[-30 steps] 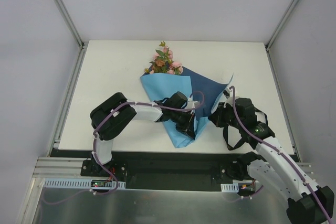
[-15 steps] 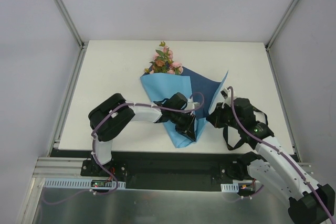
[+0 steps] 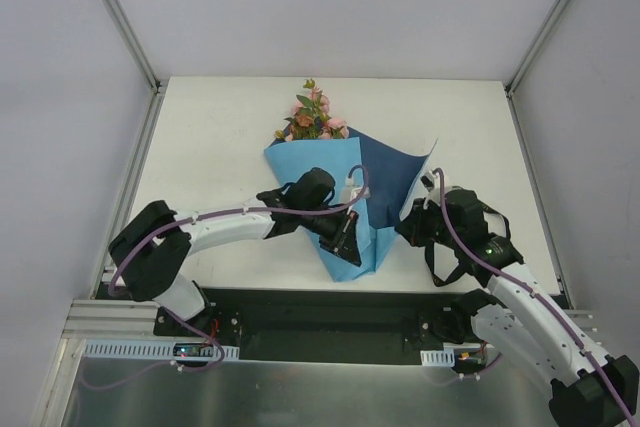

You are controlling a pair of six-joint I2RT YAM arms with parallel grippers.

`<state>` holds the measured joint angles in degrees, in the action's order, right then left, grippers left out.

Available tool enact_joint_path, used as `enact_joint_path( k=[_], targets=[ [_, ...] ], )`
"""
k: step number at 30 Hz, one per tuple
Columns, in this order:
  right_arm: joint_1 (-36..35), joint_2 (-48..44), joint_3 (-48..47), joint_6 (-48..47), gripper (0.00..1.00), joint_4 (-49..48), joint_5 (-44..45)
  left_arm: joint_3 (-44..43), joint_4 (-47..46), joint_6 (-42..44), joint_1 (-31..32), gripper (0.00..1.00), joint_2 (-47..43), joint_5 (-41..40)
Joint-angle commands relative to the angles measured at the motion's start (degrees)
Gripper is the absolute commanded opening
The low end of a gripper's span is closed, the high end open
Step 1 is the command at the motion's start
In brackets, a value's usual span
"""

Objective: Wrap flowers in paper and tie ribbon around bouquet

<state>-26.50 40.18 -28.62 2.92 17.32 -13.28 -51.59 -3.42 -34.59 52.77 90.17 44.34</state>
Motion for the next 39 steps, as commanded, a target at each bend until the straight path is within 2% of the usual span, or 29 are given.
enact_joint_path(
  k=[1, 6, 8, 11, 15, 19, 23, 30, 33, 39],
  targets=[
    [-0.2, -0.4, -1.3, -1.2, 0.00, 0.4, 0.4, -1.7, 3.2, 5.7, -3.2, 0.01, -2.9, 0.7],
    [-0.3, -1.2, -1.7, -1.2, 0.00, 1.0, 0.4, -1.8, 7.1, 7.3, -8.0, 0.01, 0.4, -0.9],
    [-0.2, -1.6, -1.7, -1.0, 0.00, 1.4, 1.1, -2.1, 7.1, 7.4, -9.0, 0.01, 1.7, -6.2],
    [-0.3, -2.7, -1.6, -0.5, 0.00, 1.4, 1.7, -4.7, 5.7, 8.1, -8.9, 0.01, 6.6, -7.8],
    [-0.5, -2.9, -2.6, -1.5, 0.00, 1.0, 0.4, -6.9, 1.2, 8.1, -7.2, 0.00, 13.4, -8.8],
    [-1.9, -2.0, -4.6, -2.6, 0.01, -0.6, -3.5, -5.1, -7.2, 4.8, -7.1, 0.00, 16.8, -8.7],
    [-5.1, 1.3, -5.1, -4.1, 0.00, -4.0, -6.3, -4.8, -8.3, 4.8, -7.2, 0.00, 19.2, -9.2],
    [-15.0, 11.4, -3.1, -3.4, 0.00, -14.8, -11.4, -1.1, -13.1, 3.5, -7.2, 0.00, 19.1, -10.8],
    [-16.7, 15.3, -1.9, -1.5, 0.00, -20.7, -13.6, 1.1, -16.2, 2.5, -7.2, 0.00, 18.4, -11.0],
    [-17.3, 20.1, 0.0, -1.1, 0.00, -25.5, -13.4, 6.1, -20.0, -2.4, -7.4, 0.01, 13.7, -12.6]
  ],
)
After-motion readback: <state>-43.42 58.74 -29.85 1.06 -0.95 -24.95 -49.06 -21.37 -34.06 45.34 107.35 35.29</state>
